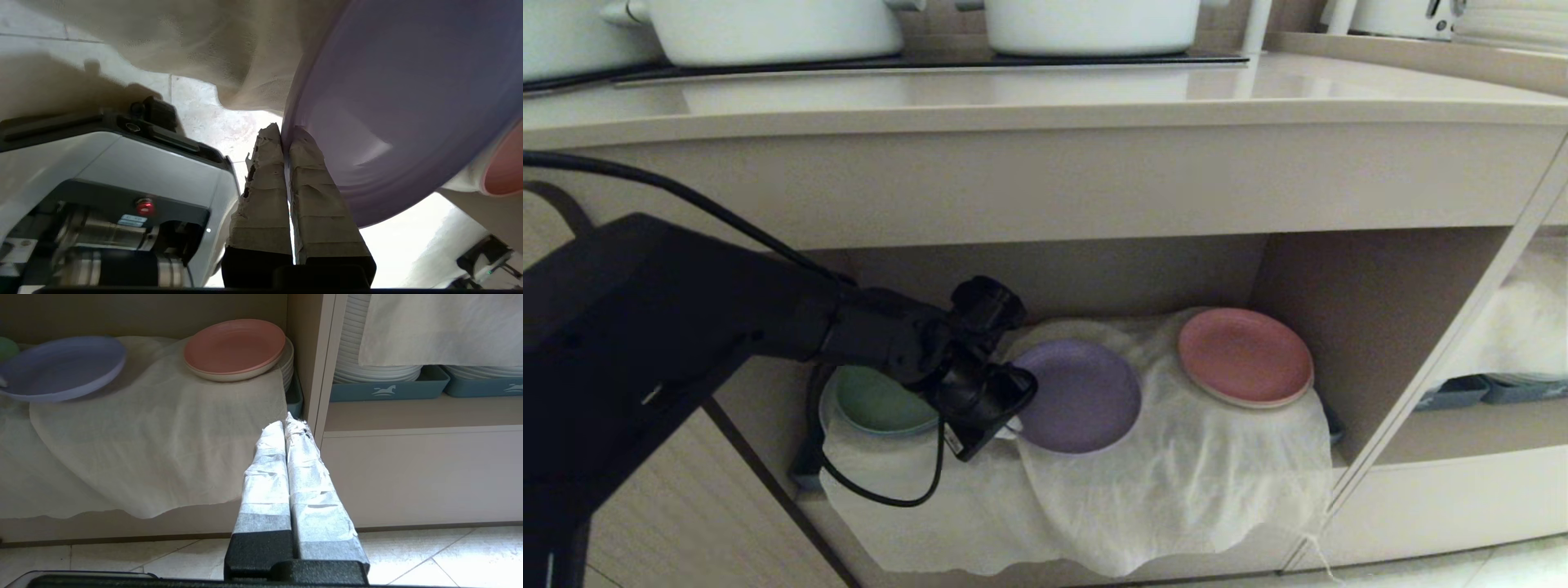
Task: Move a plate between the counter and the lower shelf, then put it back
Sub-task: Put the plate in the cupboard
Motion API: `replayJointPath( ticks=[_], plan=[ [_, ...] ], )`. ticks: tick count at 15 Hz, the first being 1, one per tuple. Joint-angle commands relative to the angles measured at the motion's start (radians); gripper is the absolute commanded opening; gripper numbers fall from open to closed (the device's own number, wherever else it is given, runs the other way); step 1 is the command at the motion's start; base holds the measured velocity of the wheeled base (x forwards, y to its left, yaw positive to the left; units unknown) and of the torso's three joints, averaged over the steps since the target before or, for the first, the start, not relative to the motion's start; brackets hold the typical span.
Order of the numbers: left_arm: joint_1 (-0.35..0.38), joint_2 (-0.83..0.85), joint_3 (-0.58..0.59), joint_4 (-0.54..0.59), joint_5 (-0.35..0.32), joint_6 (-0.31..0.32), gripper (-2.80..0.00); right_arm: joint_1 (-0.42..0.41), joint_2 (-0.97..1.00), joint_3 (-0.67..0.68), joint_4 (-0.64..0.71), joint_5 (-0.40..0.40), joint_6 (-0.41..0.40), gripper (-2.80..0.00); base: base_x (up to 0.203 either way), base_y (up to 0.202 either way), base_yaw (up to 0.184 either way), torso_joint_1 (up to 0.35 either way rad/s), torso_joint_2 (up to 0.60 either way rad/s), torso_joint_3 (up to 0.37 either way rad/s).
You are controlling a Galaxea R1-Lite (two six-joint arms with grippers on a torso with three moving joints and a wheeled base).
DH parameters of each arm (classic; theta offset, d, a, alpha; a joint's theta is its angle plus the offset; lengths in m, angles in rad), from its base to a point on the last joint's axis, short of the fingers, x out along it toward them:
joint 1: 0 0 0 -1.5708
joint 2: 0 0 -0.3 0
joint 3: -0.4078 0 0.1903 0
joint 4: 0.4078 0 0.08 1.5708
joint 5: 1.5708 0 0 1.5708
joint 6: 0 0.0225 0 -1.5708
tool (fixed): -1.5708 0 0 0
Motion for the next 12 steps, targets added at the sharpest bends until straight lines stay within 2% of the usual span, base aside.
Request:
replayJointPath(
  ticks=[1,12],
  plan=[
    [-0.001,0.029,-0.031,0.002,0.000,-0.025,-2.80,0.001,0.001,0.000,0.000,0.000,-0.001,-2.80,0.000,0.000,0.000,0.000,0.00,0.000],
    [0.000,0.112,-0.123,0.002,0.031,-0.062,-2.80,0.000,0.001,0.000,0.000,0.000,0.000,-2.80,0.000,0.000,0.000,0.000,0.00,0.000]
  ],
)
